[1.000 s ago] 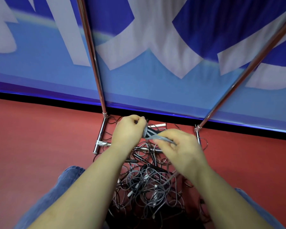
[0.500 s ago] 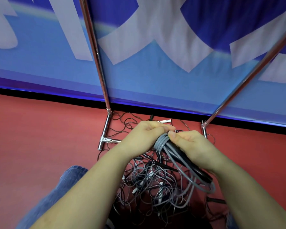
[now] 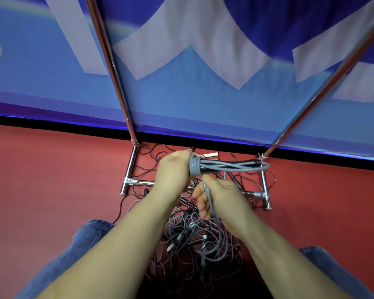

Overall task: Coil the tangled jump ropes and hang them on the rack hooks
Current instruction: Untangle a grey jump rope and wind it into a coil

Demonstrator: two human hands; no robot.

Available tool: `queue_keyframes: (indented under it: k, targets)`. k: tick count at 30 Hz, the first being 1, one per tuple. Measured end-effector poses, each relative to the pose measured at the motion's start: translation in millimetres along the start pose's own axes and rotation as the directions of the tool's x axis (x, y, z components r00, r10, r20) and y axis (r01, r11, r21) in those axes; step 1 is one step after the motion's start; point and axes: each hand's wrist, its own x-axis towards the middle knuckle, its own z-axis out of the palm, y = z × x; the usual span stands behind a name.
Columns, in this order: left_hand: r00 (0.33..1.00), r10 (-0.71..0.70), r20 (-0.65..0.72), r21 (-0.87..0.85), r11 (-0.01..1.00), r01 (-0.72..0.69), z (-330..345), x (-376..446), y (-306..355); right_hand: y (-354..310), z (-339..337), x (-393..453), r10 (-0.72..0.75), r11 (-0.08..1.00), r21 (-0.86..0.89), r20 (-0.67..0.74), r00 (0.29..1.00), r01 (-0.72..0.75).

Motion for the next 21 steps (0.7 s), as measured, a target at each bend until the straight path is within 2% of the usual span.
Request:
queue_keyframes:
  k: [3,5,8,12,17,19,21]
  targets:
    - [0.98,0.13,-0.152,0.088,0.989,-0.117,-8.1,-0.4,1.4,-3.8,-0.3,-8.7,-0.097,0.971,-0.206,0.106,0.99,0.118]
    - [0.957,0.189,-0.221,0.104,0.98,-0.17,-13.3,-1.6,2.8,-5.1,-4.5,-13.2,-0.203,0.874,-0.42,0.148,0.968,0.247]
    - [0.949,0.247,-0.196,0.227,0.953,-0.202,-17.9,-0.9,0.2,-3.1,-14.4,-12.1,-0.402,0.714,-0.575,0.129,0.906,0.399]
    - [0.975,0.2,-0.095,0.341,0.927,-0.157,-16.5,0.6,-4.1,-4.9,-27.8,-6.1,-0.503,0.628,-0.664,0.051,0.863,0.406]
    - [0.975,0.178,0.132,0.361,0.907,-0.214,-14.7,0.9,-5.5,-5.9,-39.0,-2.4,-0.503,0.662,-0.645,-0.005,0.864,0.382]
    - [0.952,0.185,0.242,0.279,0.927,-0.251,-16.2,-0.9,-4.0,-8.2,-42.6,-2.1,-0.414,0.656,-0.687,0.018,0.91,0.312]
    - [0.928,0.185,0.324,0.226,0.937,-0.266,-19.4,-2.9,-2.2,-7.2,-44.9,-1.5,-0.263,0.651,-0.725,0.064,0.963,0.226]
